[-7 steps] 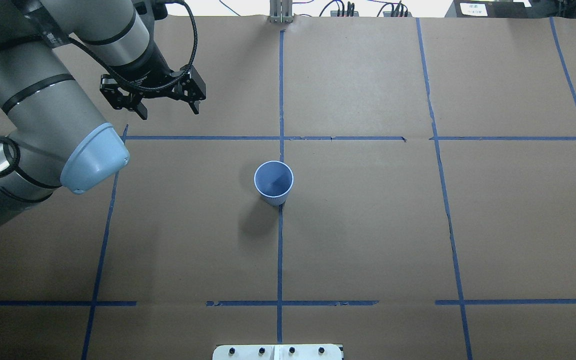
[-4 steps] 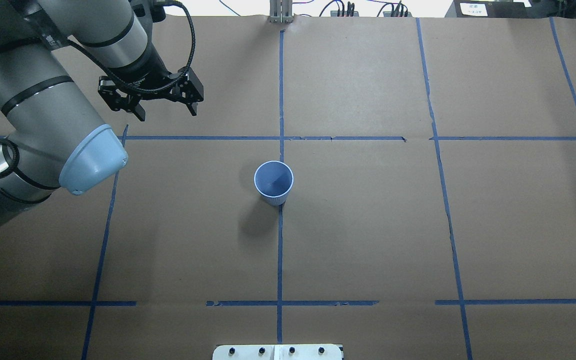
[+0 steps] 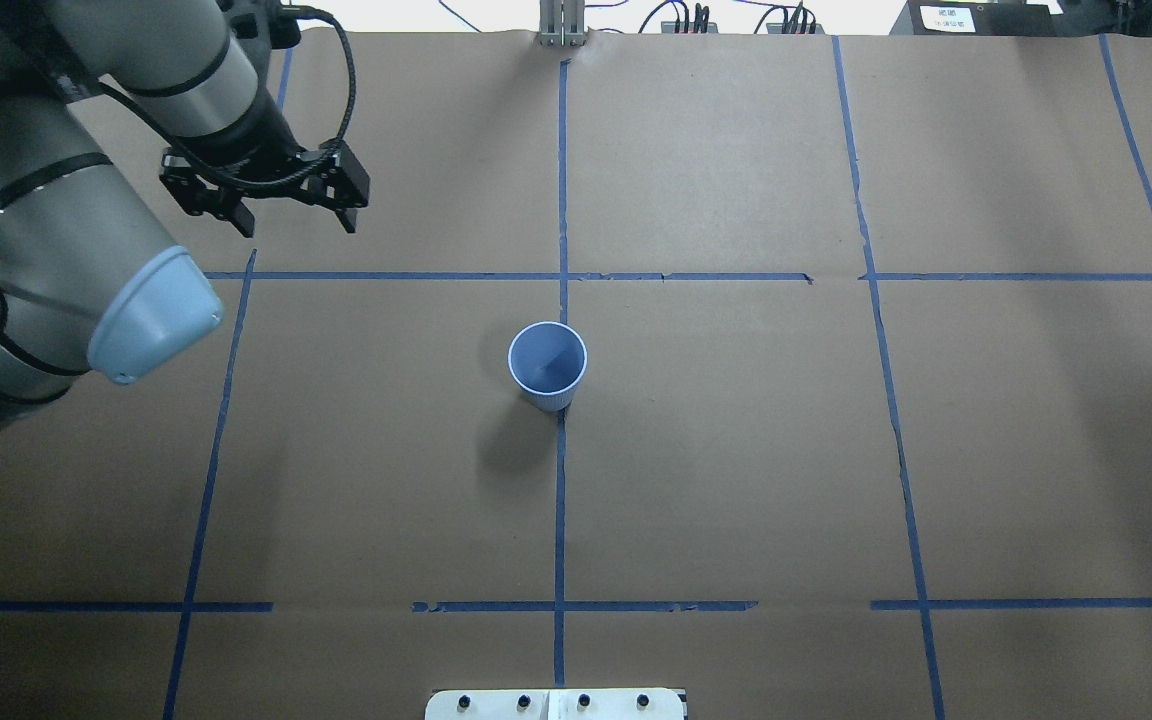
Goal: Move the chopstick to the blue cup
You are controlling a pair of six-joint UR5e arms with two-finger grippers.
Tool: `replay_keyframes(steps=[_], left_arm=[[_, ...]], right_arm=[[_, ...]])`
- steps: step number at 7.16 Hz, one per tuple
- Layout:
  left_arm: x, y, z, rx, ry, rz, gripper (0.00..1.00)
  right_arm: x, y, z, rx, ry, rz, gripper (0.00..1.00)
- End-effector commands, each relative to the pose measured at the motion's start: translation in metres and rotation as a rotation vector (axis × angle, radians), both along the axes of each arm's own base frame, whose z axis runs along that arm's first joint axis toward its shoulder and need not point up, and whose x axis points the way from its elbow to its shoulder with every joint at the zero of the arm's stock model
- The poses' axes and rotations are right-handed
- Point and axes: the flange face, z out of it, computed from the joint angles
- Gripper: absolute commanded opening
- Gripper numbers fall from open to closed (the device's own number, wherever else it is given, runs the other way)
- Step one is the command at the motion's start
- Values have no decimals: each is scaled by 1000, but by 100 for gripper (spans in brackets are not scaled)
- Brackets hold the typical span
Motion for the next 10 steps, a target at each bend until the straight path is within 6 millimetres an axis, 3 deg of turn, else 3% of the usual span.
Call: replay_keyframes(steps=[1, 2, 5, 8, 10], left_arm=[[-64, -26, 47, 100, -59, 53, 100], [-92, -38, 65, 139, -84, 78, 100], [-144, -64, 95, 190, -127, 115, 100], [-177, -83, 133, 200, -162, 160, 100], [-178, -83, 142, 193, -166, 165, 100]], right_arm=[[-89, 1, -88, -88, -116, 96, 0], [-144, 20, -141, -105, -145, 147, 0], [-304, 71, -253, 0, -168, 298, 0], [-446, 146, -331, 179, -133, 358, 0], [-517, 181, -360, 237, -119, 390, 0]])
